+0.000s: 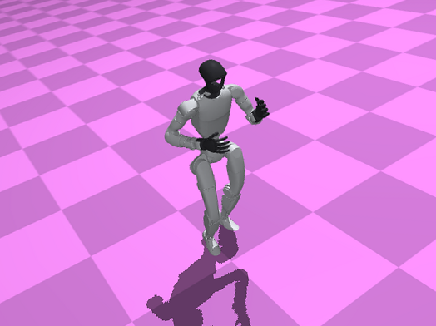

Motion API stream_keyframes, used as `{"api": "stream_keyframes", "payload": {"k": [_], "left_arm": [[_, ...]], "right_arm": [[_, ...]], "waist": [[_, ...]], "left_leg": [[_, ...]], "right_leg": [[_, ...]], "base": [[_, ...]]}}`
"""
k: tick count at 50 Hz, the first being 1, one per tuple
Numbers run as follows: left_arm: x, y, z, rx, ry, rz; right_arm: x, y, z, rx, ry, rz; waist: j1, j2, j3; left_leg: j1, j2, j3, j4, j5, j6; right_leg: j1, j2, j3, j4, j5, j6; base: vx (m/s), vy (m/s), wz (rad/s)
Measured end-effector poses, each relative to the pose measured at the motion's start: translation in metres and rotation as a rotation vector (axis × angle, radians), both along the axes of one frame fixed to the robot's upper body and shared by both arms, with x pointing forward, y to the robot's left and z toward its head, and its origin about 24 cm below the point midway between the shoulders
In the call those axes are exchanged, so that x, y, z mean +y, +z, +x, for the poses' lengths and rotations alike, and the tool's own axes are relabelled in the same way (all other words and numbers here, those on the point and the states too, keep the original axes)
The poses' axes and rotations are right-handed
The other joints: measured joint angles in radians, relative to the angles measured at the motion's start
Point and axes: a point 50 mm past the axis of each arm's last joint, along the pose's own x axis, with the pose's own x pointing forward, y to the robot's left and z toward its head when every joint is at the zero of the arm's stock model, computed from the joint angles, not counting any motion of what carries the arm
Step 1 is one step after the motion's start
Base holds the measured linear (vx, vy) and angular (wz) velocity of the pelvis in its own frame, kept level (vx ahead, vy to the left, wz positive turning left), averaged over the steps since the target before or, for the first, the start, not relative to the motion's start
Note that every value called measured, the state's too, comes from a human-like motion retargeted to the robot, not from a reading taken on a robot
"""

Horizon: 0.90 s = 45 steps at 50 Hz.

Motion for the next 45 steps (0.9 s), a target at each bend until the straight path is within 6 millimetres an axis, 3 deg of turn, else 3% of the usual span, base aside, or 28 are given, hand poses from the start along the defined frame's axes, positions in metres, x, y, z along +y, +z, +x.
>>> {"api": "stream_keyframes", "payload": {"k": [4,6,8,9,11,13,15,17,19,22,24,26,28,31,34,37,40,43,45], "left_arm": [[-0.001,-0.004,-0.013,-0.011,-0.074,-0.061],[0.002,-0.014,-0.017,0.028,-0.077,-0.032],[0.006,-0.029,-0.019,0.092,-0.065,0.017],[0.009,-0.038,-0.017,0.138,-0.052,0.030],[0.018,-0.062,-0.011,0.264,-0.014,0.031],[0.028,-0.094,-0.008,0.420,0.024,-0.005],[0.041,-0.127,-0.018,0.556,0.057,-0.046],[0.054,-0.143,-0.038,0.638,0.068,-0.112],[0.064,-0.150,-0.057,0.684,0.066,-0.143],[0.077,-0.155,-0.072,0.738,0.079,-0.110],[0.081,-0.157,-0.073,0.764,0.097,-0.040],[0.079,-0.157,-0.065,0.763,0.117,0.036],[0.072,-0.157,-0.047,0.752,0.124,0.081],[0.051,-0.143,-0.005,0.698,0.083,0.093],[0.024,-0.111,0.024,0.556,0.062,0.150],[0.003,-0.075,0.024,0.383,-0.003,0.135],[-0.006,-0.062,0.011,0.321,-0.117,0.085],[-0.003,-0.079,0.002,0.382,-0.174,0.083],[0.003,-0.103,-0.010,0.440,-0.161,0.171]], "right_arm": [[-0.003,-0.007,-0.001,0.040,-0.013,-0.035],[-0.002,-0.013,0.004,0.073,-0.021,-0.063],[0.001,-0.018,0.012,0.087,-0.024,-0.102],[0.004,-0.018,0.018,0.081,-0.026,-0.113],[0.010,-0.012,0.033,0.039,-0.015,-0.160],[0.017,0.000,0.049,-0.032,-0.018,-0.183],[0.023,0.023,0.054,-0.165,-0.030,-0.186],[0.034,0.044,0.047,-0.260,0.015,-0.158],[0.034,0.060,0.033,-0.339,0.034,-0.090],[0.031,0.066,0.016,-0.381,0.039,-0.017],[0.031,0.062,0.010,-0.359,0.049,0.006],[0.032,0.056,0.007,-0.330,0.057,0.008],[0.034,0.048,0.010,-0.292,0.049,0.001],[0.039,0.041,0.022,-0.227,0.050,0.009],[0.037,0.040,0.032,-0.216,0.041,-0.023],[0.029,0.045,0.026,-0.236,0.071,-0.046],[0.021,0.046,0.016,-0.226,0.122,-0.080],[0.015,0.041,0.017,-0.183,0.151,-0.169],[0.012,0.034,0.018,-0.136,0.185,-0.183]], "waist": [[-0.082,0.012,-0.036],[-0.097,-0.013,-0.025],[-0.092,-0.035,-0.006],[-0.081,-0.029,0.006],[-0.054,0.014,0.039],[-0.010,0.044,0.073],[0.048,0.034,0.069],[0.104,0.023,0.038],[0.184,-0.004,-0.002],[0.282,-0.028,-0.054],[0.314,-0.004,-0.073],[0.331,0.022,-0.082],[0.334,0.012,-0.088],[0.309,-0.022,0.028],[0.251,0.011,0.132],[0.152,0.083,0.160],[0.052,0.185,0.130],[-0.017,0.296,0.080],[-0.081,0.340,0.030]], "left_leg": [[0.153,-0.043,-0.042,-0.146,0.232,-0.028],[0.187,-0.082,-0.067,-0.081,0.316,-0.022],[0.131,-0.107,-0.065,0.138,0.328,-0.002],[0.070,-0.091,-0.050,0.292,0.300,0.012],[-0.060,-0.020,-0.020,0.590,0.205,0.040],[-0.163,0.039,-0.012,0.774,0.113,0.065],[-0.247,0.063,0.005,0.835,0.073,0.012],[-0.281,0.046,-0.020,0.694,0.050,0.066],[-0.272,0.035,-0.017,0.458,0.070,0.052],[-0.189,0.021,-0.045,-0.017,0.167,0.009],[-0.131,0.034,-0.107,-0.238,0.211,-0.029],[-0.104,0.044,-0.171,-0.314,0.272,-0.044],[-0.122,0.014,-0.211,-0.251,0.298,-0.010],[-0.170,-0.083,-0.210,0.086,0.104,0.097],[-0.180,-0.107,-0.193,0.340,-0.072,0.093],[-0.110,-0.104,-0.184,0.343,-0.123,0.047],[-0.001,-0.089,-0.162,0.182,-0.078,0.018],[0.109,-0.069,-0.088,0.000,0.024,-0.011],[0.097,-0.060,-0.045,0.065,0.070,-0.054]], "right_leg": [[0.088,0.044,-0.048,-0.512,0.213,0.169],[0.146,0.037,-0.009,-0.643,0.282,0.210],[0.190,0.018,0.032,-0.662,0.324,0.185],[0.193,0.018,0.038,-0.619,0.298,0.137],[0.168,0.039,0.039,-0.453,0.166,0.021],[0.141,0.056,0.047,-0.269,0.023,-0.047],[0.118,0.035,0.060,-0.108,-0.052,0.024],[0.211,0.046,0.070,-0.230,-0.027,0.026],[0.278,0.038,0.084,-0.294,0.032,0.063],[0.359,0.039,0.099,-0.336,0.157,0.078],[0.386,0.063,0.093,-0.267,0.234,0.051],[0.350,0.073,0.082,-0.085,0.262,0.000],[0.246,0.030,0.066,0.170,0.202,-0.051],[0.126,-0.101,0.067,0.491,0.019,-0.108],[0.017,-0.184,0.057,0.608,-0.089,-0.117],[-0.080,-0.229,0.043,0.507,-0.089,-0.056],[-0.133,-0.226,0.031,0.222,0.011,0.052],[-0.121,-0.216,-0.039,-0.155,0.100,0.152],[-0.114,-0.223,-0.053,-0.299,0.116,0.213]], "base": [[1.01,0.00,0.21],[1.02,-0.06,0.05],[0.94,-0.05,-0.09],[0.88,-0.04,-0.18],[0.84,-0.01,-0.37],[0.86,0.01,-0.57],[0.94,0.01,-0.60],[0.96,-0.02,-0.37],[1.00,0.00,-0.37],[1.01,0.07,-0.14],[0.98,0.12,0.11],[0.89,0.11,0.26],[0.78,0.08,0.45],[0.69,0.06,0.58],[0.68,0.06,0.29],[0.75,0.08,0.02],[0.83,0.08,-0.39],[0.93,0.02,-0.90],[1.01,-0.07,-0.45]]}}
